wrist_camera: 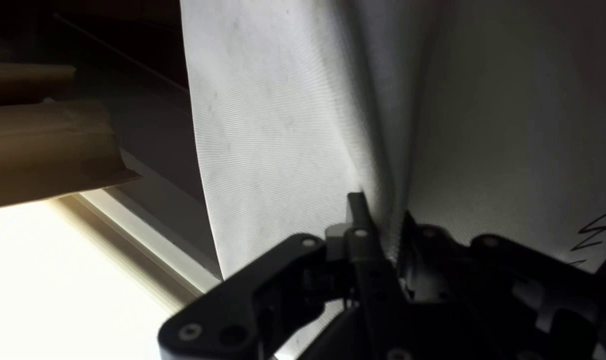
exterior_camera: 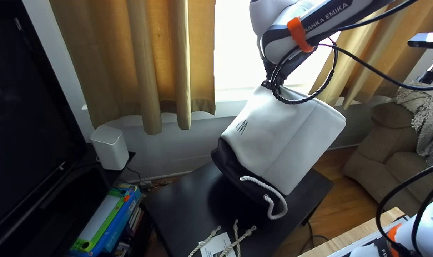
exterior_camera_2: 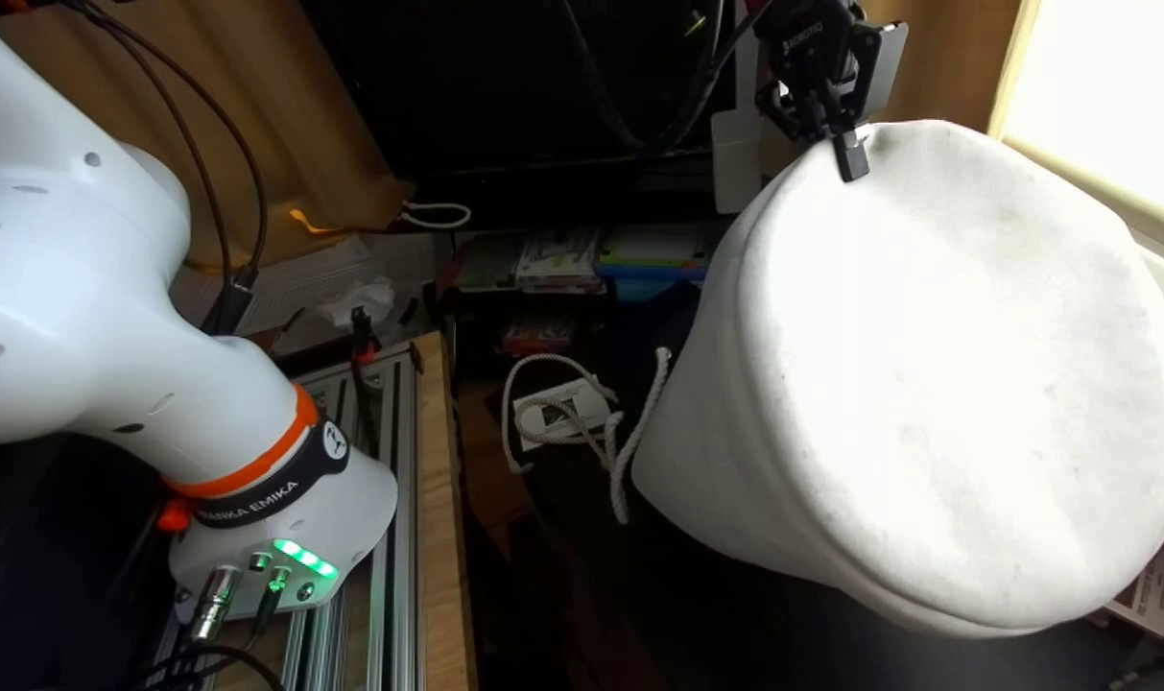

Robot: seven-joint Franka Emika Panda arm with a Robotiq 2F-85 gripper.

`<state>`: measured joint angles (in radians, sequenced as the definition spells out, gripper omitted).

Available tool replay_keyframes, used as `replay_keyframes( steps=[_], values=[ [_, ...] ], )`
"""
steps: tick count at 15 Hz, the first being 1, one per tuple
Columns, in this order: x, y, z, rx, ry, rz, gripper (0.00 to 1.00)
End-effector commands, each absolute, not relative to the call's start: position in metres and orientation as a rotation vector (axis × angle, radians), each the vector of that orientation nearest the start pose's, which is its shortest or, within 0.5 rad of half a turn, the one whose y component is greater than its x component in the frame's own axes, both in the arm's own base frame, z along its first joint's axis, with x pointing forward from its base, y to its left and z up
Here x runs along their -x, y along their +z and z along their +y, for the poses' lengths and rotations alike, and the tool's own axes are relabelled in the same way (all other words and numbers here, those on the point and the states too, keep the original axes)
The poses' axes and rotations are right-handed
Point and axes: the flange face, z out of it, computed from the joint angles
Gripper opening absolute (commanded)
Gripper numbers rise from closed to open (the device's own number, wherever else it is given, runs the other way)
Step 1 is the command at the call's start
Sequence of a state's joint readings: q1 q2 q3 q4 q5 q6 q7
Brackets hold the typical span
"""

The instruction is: Turn the laundry bag upside down

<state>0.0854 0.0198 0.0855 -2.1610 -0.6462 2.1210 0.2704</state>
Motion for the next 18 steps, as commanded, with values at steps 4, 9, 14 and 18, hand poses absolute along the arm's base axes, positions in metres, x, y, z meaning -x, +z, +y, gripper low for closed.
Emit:
replay_keyframes(
  steps=[4, 9, 14, 18],
  values=[
    [-0.521, 0.376, 0.063, -2.539, 0.089, 0.312, 0.03],
    [-0.519, 0.359, 0.079, -2.673, -0.004, 0.309, 0.03],
    [-0.517, 0.360, 0.107, -2.859, -0.049, 0.356, 0.03],
    [-0.517, 0.360, 0.122, -2.977, -0.079, 0.414, 0.36]
  ],
)
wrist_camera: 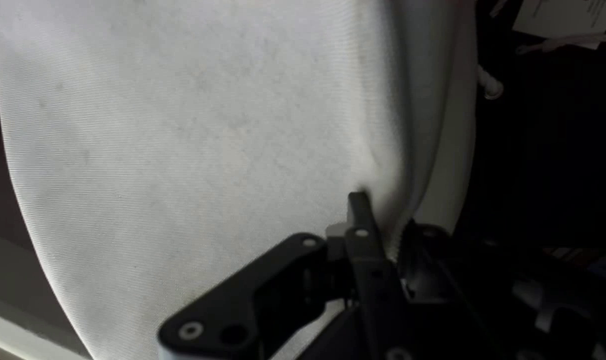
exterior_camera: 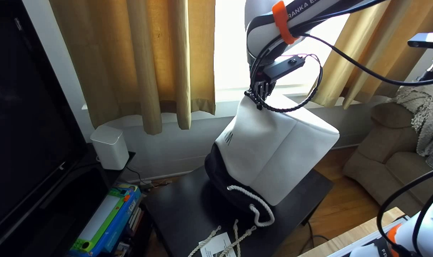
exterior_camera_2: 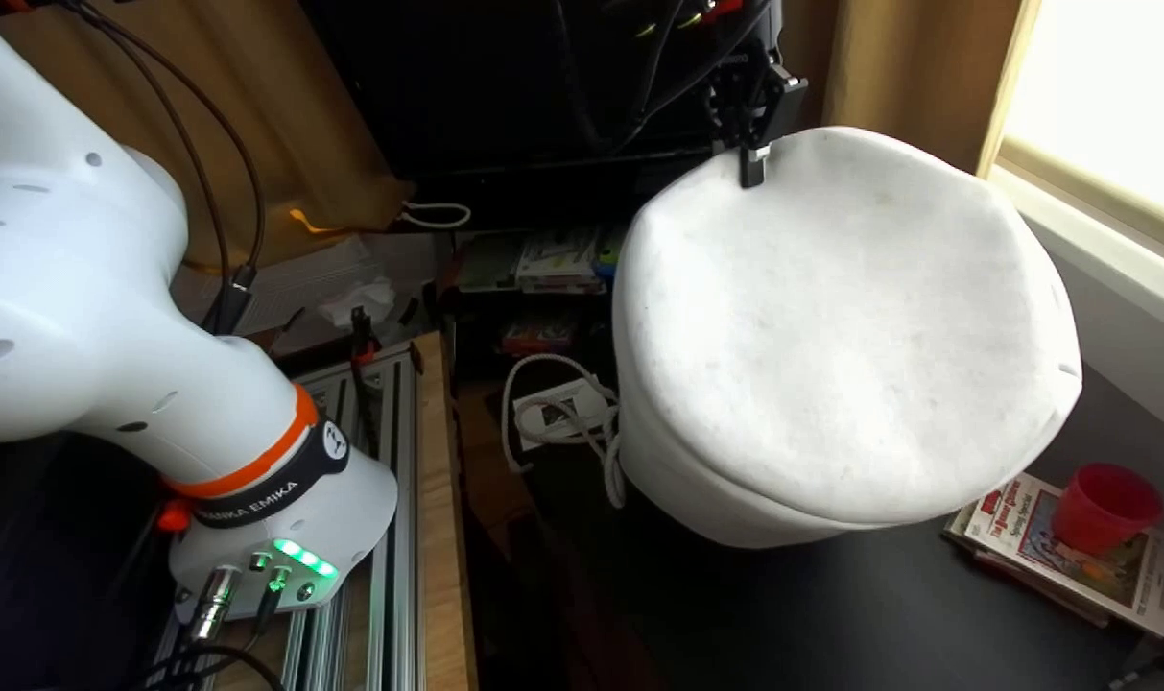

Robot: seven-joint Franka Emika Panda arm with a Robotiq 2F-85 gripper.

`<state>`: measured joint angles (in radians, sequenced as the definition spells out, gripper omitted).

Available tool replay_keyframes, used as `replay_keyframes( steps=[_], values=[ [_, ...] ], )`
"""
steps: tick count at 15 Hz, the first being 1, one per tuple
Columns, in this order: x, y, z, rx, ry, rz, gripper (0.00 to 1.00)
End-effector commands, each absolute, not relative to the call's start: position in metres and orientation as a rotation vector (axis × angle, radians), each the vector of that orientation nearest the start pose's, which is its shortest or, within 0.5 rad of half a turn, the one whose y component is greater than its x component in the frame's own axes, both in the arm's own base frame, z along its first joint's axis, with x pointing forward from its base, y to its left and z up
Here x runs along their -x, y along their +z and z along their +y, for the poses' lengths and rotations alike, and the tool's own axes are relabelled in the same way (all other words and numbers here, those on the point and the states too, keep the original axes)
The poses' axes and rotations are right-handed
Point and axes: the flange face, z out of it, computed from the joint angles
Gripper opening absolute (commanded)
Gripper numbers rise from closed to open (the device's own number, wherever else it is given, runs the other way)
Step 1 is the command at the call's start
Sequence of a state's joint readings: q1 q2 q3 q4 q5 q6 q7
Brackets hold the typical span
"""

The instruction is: Turn the laundry bag upside down

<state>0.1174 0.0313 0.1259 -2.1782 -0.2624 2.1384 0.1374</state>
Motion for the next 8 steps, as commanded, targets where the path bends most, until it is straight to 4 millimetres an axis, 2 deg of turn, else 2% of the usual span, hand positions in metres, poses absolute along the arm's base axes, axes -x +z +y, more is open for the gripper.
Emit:
replay_keyframes(
  steps=[1, 2, 8],
  values=[
    [-0.5165, 0.3599, 0.1244, 3.213, 0.099, -0.461, 0.36],
    [-0.5162, 0.3596, 0.1259, 3.181, 0.116, -0.469, 0.38],
    [-0.5170, 0.3533, 0.1294, 3.049, 0.164, -0.481, 0.84]
  ],
)
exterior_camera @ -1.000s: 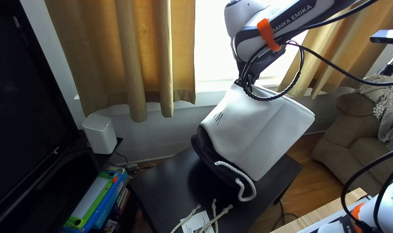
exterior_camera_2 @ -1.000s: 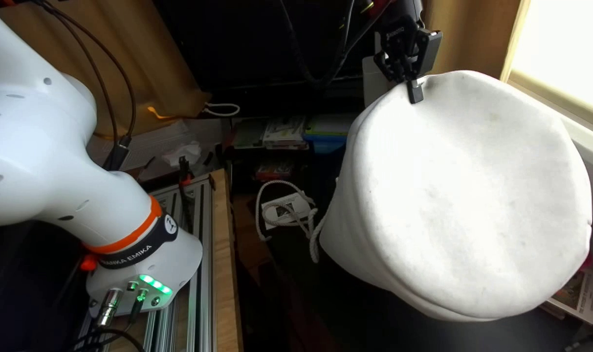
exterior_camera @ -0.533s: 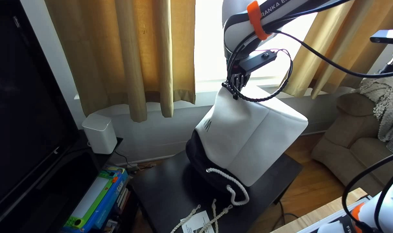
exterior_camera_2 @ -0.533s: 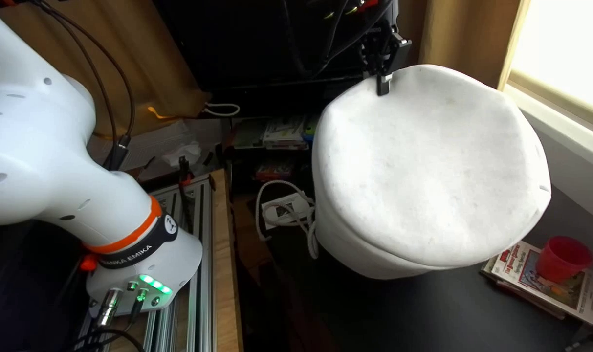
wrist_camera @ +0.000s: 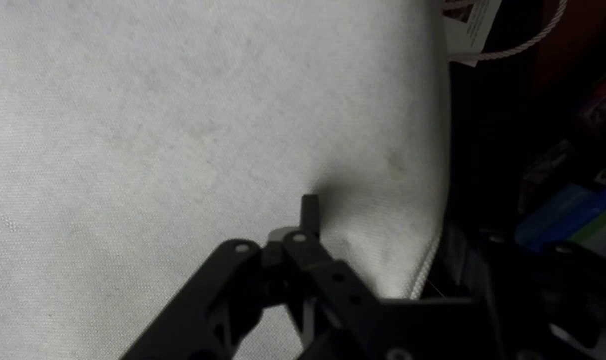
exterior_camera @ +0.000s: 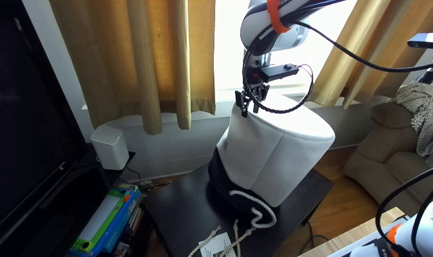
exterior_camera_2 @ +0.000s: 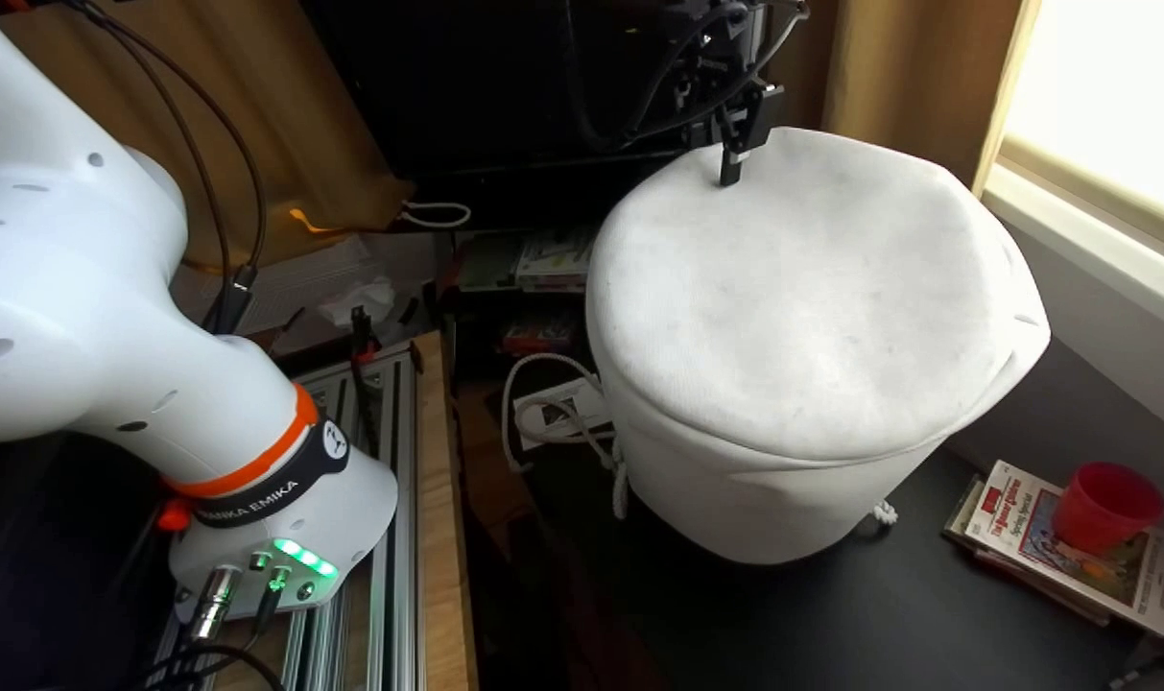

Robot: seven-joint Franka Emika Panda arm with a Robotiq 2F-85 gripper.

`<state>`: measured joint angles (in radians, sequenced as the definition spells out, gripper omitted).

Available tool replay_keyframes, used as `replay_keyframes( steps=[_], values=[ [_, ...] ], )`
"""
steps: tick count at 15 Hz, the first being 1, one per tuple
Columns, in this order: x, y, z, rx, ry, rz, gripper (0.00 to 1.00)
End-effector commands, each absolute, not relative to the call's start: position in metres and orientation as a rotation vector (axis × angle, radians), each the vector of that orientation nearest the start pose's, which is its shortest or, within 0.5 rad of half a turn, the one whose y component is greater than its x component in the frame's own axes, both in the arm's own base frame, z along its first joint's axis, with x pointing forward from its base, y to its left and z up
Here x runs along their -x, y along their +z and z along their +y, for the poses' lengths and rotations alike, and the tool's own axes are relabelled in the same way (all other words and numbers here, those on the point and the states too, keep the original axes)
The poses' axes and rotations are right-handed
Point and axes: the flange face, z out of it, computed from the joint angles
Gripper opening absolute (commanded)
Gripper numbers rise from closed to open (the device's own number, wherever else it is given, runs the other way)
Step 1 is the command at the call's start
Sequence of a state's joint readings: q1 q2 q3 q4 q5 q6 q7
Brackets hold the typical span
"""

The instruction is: Turn the laundry bag upside down

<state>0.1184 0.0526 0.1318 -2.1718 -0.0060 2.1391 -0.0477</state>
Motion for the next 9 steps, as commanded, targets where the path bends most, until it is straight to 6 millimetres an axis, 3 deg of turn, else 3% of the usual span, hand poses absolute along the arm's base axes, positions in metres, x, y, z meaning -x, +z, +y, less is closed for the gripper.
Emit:
replay_keyframes(
  steps=[1, 3, 5, 9],
  values=[
    [-0.517, 0.352, 0.130, 3.027, 0.172, -0.482, 0.90],
    [-0.518, 0.352, 0.128, 2.982, 0.164, -0.471, 1.00],
    [-0.516, 0.361, 0.126, 2.932, 0.156, -0.474, 1.00],
    [-0.520, 0.398, 0.107, 2.929, 0.080, -0.420, 1.00]
  ],
)
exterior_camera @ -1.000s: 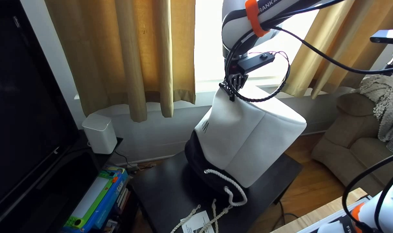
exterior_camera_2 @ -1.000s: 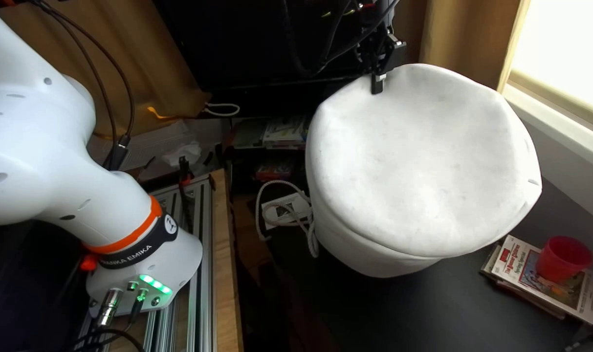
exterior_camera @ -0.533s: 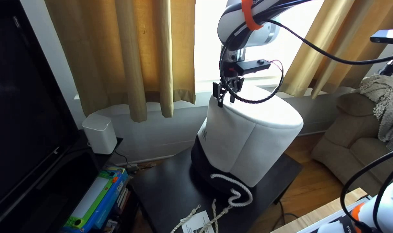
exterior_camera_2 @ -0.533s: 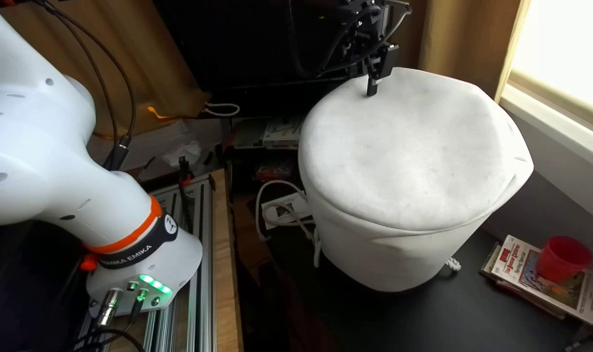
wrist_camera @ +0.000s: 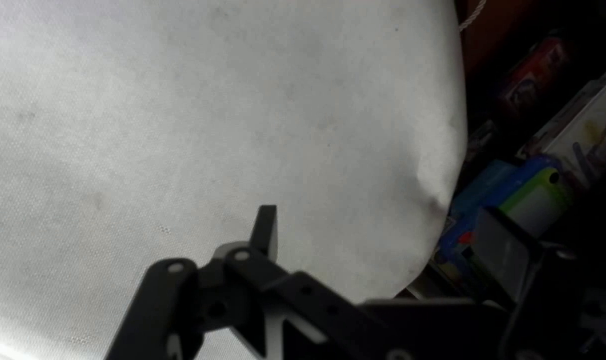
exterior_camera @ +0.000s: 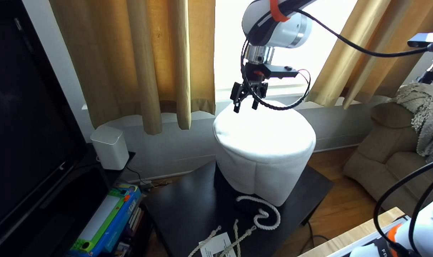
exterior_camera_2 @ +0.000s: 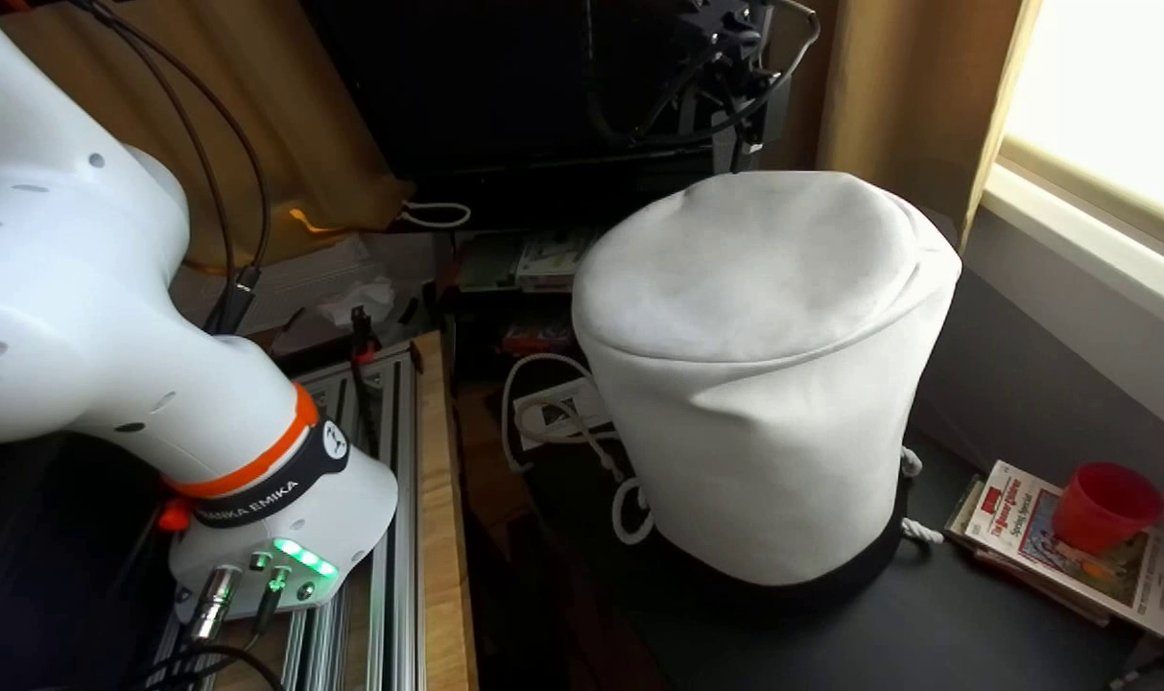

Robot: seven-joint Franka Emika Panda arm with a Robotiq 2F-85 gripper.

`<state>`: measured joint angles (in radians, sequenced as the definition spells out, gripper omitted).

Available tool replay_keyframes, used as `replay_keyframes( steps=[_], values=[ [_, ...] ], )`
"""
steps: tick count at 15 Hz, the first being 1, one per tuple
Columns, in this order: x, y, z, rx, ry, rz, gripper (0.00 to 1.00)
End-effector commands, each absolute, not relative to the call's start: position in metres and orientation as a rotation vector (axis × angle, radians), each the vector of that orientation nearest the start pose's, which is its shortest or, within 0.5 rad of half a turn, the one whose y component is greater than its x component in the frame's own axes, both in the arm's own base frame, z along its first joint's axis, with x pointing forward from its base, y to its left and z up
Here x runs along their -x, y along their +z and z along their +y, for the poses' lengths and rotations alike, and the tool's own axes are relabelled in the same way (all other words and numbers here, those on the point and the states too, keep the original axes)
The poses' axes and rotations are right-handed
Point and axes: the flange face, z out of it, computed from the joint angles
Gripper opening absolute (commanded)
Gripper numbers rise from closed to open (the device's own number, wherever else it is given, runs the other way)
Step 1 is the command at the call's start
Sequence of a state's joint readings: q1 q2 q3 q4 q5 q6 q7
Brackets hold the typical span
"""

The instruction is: Turn the laundry bag upside down

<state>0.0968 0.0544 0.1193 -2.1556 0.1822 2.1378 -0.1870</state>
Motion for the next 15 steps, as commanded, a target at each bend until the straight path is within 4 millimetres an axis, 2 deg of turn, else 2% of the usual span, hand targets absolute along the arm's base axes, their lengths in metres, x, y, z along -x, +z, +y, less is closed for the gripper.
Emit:
replay_keyframes(
  steps=[1, 6, 11, 12, 13, 15],
  values=[
    [-0.521, 0.410, 0.100, 2.940, 0.058, -0.409, 1.00],
    [-0.514, 0.488, 0.047, 2.960, 0.101, -0.356, 1.00],
    [-0.497, 0.564, -0.010, 2.943, 0.122, -0.359, 1.00],
    [-0.506, 0.546, 0.003, 2.940, 0.110, -0.340, 1.00],
    [-0.502, 0.559, -0.005, 2.937, 0.102, -0.338, 1.00],
    [-0.500, 0.568, -0.011, 2.938, 0.085, -0.336, 1.00]
  ],
)
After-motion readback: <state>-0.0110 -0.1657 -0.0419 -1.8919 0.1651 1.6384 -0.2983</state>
